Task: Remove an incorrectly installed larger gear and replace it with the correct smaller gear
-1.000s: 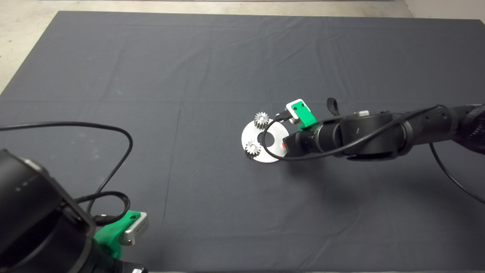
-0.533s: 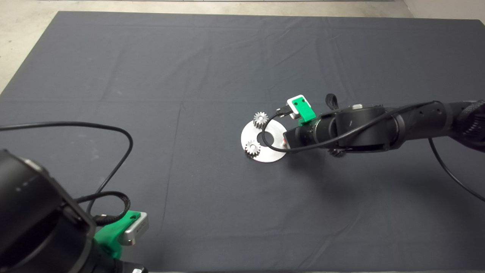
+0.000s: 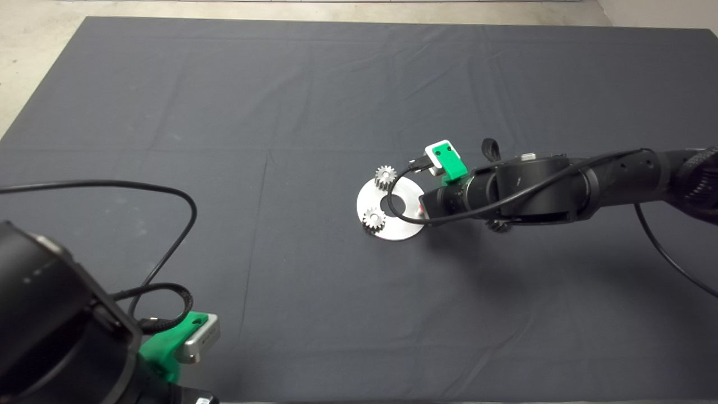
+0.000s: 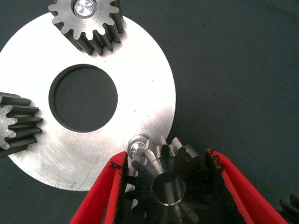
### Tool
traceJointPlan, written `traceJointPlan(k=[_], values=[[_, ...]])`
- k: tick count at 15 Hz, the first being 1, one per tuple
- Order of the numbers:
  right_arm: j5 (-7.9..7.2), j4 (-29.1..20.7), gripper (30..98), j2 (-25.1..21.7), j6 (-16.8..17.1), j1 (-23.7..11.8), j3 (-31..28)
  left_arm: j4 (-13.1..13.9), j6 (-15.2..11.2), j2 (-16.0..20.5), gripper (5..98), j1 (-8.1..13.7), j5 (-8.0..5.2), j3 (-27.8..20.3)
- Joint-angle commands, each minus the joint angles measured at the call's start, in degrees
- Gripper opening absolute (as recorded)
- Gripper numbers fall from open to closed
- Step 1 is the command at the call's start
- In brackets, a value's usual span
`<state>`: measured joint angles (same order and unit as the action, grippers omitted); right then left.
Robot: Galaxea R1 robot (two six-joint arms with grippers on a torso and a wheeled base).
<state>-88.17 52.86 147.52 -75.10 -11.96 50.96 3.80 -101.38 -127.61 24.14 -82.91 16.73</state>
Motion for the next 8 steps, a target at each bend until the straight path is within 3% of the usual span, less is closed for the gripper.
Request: traceJointPlan(k=[1, 3, 8], values=[[-0.07, -1.26, 40.4, 0.01, -2.46, -1.89, -0.26, 0.94, -0.49, 0.07, 98.2, 0.56, -0.15, -0.96], [0.19, -1.27, 40.4, -0.16, -3.99, -2.45, -0.26, 0.94, -0.49, 0.12, 98.2, 0.56, -0.15, -0.92], [0.28, -1.35, 40.3, -0.16, -4.17, -3.51, -0.26, 0.94, -0.49, 0.12, 98.2, 0.56, -0.15, -0.92]])
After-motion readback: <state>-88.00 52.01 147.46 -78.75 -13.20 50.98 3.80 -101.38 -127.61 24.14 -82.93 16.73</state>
